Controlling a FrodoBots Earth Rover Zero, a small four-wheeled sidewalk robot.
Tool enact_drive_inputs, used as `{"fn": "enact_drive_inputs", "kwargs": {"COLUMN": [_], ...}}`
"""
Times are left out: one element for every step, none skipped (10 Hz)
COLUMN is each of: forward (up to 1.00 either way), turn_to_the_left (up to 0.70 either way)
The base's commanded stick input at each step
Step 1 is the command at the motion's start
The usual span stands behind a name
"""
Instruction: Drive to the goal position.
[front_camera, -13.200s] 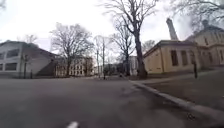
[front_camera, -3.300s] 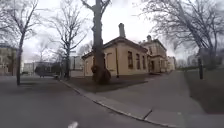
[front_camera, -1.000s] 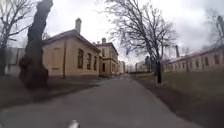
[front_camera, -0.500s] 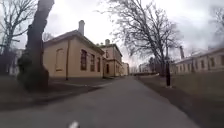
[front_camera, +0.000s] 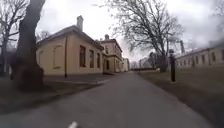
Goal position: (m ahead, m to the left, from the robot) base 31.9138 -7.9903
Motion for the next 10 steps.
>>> {"fn": "enact_drive_inputs", "kwargs": {"forward": [0.70,0.70,0.70,0.70,0.70,0.70,0.70,0.70,0.70,0.70], "turn_to_the_left": [0.00,0.00,0.00,0.00,0.00,0.00,0.00,0.00,-0.18,-0.35]}}
